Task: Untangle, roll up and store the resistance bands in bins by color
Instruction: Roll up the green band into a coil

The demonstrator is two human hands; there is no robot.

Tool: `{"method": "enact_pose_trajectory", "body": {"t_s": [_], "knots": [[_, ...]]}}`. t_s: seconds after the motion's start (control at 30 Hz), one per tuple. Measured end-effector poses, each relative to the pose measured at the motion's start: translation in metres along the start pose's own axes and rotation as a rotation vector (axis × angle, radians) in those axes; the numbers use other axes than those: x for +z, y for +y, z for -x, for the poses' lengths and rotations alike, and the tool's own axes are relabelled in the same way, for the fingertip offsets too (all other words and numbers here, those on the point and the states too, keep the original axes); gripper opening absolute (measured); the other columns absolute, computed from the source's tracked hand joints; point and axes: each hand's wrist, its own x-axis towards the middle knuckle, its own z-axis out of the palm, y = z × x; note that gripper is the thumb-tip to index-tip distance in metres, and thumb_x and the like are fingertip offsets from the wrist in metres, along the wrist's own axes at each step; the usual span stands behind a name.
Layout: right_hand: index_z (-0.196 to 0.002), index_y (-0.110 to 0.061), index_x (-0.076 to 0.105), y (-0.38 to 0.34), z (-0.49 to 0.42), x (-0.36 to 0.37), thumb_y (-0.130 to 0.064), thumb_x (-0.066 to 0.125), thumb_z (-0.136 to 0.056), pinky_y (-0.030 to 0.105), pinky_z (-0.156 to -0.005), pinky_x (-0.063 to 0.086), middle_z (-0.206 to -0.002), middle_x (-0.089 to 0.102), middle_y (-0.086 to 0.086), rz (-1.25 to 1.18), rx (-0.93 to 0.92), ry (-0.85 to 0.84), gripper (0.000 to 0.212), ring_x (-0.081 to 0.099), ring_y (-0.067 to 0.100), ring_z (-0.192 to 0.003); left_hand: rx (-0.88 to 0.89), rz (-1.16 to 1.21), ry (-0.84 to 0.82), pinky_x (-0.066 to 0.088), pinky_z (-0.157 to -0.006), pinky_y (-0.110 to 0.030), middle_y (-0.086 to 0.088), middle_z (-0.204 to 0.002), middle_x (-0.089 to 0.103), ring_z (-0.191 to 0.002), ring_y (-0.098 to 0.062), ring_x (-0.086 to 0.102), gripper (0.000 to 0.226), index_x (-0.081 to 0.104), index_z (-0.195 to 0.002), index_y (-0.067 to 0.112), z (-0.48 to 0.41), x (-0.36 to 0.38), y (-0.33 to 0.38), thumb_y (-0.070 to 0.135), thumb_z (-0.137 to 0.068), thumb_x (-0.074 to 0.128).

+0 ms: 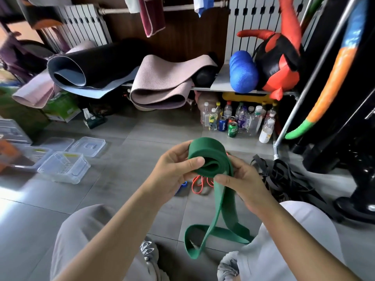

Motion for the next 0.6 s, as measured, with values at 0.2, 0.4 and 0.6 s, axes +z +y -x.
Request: {"method": "enact_pose_trajectory", "body": {"t_s": [0.2, 0.4, 0.6], "knots": [[-0.104, -0.019, 0.067, 0.0, 0.003, -0.004, -0.023, 0.085, -0.059, 0.022, -0.075, 0.053, -0.093, 0.074, 0.0, 0.034, -0.039, 0.098, 0.049, 0.069, 0.012, -0.085, -0.082, 0.013, -0.012, 0.054, -0.085, -0.036, -0.012, -0.109, 0.066, -0.099, -0.027, 0.064, 0.048, 0.053, -0.123, 0.004, 0.0, 0.0, -0.015, 0.004, -0.076, 0.063], [-0.099, -0.022, 0.067, -0.021, -0.005, -0.007, 0.002, 0.078, -0.067, 0.028, -0.081, 0.056, -0.083, 0.073, -0.008, 0.621, 0.056, 0.022, 0.042, 0.069, 0.005, -0.082, 0.115, -1.53, -0.119, 0.036, -0.104, -0.031, 0.008, -0.139, 0.043, -0.128, -0.014, 0.035, 0.077, 0.035, -0.14, 0.027, -0.004, 0.013, 0.018, 0.034, -0.075, 0.075], [-0.1, -0.03, 0.066, -0.03, -0.009, -0.001, -0.014, 0.079, -0.065, 0.035, -0.083, 0.054, -0.092, 0.07, -0.013, 0.821, 0.026, 0.008, 0.04, 0.064, 0.001, -0.089, 0.009, -1.659, -0.192, 0.045, -0.075, -0.028, 0.007, -0.103, 0.061, -0.094, -0.016, 0.055, 0.042, 0.057, -0.114, 0.024, -0.019, 0.026, 0.028, 0.028, -0.075, 0.072]]}}
